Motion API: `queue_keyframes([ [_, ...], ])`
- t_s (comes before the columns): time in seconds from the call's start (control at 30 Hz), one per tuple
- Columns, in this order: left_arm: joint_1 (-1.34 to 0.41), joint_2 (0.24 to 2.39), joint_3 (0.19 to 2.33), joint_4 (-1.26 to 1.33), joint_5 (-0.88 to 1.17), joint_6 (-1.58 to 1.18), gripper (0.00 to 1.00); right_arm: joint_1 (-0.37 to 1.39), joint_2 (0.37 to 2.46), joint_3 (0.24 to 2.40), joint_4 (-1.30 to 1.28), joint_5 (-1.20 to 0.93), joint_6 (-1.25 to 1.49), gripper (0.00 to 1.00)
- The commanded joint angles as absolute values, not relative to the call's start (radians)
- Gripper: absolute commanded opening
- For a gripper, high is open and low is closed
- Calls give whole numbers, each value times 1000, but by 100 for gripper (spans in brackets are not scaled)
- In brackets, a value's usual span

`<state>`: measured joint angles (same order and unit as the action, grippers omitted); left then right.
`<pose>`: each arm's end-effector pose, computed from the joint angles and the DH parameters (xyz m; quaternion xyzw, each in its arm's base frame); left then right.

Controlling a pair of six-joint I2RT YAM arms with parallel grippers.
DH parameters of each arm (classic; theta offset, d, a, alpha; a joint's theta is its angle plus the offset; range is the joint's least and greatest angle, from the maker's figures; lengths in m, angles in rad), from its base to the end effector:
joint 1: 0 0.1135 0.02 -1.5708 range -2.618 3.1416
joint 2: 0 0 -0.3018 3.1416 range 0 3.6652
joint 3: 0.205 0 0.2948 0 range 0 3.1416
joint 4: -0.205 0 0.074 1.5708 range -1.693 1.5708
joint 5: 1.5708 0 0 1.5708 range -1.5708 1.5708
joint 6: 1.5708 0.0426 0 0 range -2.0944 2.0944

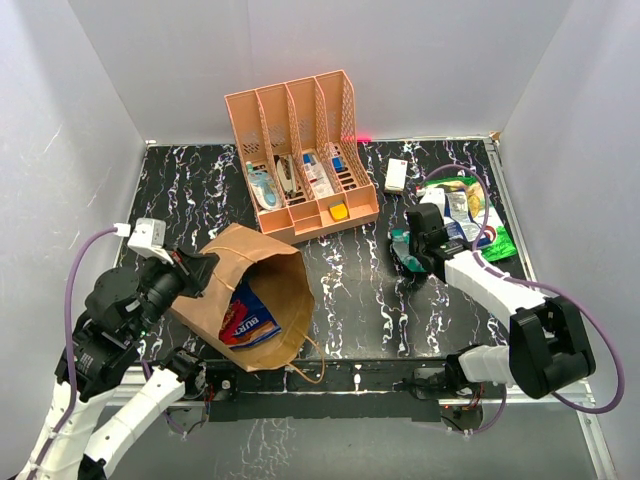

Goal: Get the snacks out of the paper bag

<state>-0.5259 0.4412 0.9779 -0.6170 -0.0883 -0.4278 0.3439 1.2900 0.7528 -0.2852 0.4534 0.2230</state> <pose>0.0715 -0.0372 0.4322 0.0061 0.7348 -0.2821 0.6168 0.2807 0.0807 0.2251 0.0272 0.9103 -0.1013 0.4005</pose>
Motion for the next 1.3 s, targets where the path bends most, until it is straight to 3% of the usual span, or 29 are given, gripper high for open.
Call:
queue_keyframes([
  [0.0, -528, 421, 964, -574, -19, -422, 0, 344, 1236, 724, -188, 368, 292, 16],
  [0.17, -529, 419, 962, -578, 0, -413, 0, 344, 1152, 743, -252, 350, 324, 59],
  [0.23, -529, 417, 965, -573, 3, -411, 0, 344, 1108, 766, -276, 342, 324, 65],
  [0.37, -528, 413, 966, -575, 5, -410, 0, 345, 1017, 805, -265, 151, 306, 66],
  [0.53, -528, 395, 959, -574, 0, -420, 0, 345, 886, 691, -51, -174, 320, 64],
  [0.7, -529, 403, 962, -581, -3, -417, 0, 373, 887, 656, 4, -366, 448, 59],
  [0.8, -529, 408, 959, -575, 0, -416, 0, 512, 901, 678, -2, -316, 456, 59],
  [1.07, -529, 419, 959, -576, 1, -415, 0, 1105, 986, 782, 3, 28, 213, 60],
  [1.27, -528, 416, 963, -580, 2, -413, 0, 1309, 1076, 803, 96, 81, -58, 68],
])
